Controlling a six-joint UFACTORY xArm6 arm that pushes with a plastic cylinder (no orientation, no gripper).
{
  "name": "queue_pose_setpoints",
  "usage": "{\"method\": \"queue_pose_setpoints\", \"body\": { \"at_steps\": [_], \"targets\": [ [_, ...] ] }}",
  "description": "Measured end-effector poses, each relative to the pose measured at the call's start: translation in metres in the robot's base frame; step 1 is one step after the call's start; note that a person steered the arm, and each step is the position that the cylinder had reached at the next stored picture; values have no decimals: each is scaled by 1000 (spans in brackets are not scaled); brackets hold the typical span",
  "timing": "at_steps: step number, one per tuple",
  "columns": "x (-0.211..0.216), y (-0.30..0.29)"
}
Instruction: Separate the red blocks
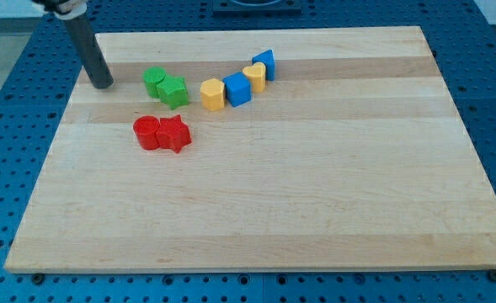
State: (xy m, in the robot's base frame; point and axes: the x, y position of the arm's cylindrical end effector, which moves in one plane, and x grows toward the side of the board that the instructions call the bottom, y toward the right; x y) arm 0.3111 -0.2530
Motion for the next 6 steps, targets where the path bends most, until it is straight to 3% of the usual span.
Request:
{"method": "queue_pose_setpoints", "body": {
  "at_steps": [1,3,4,6],
  "targets": [
    [27,-16],
    [131,-42],
    [164,-5],
    [161,104]
  ]
}}
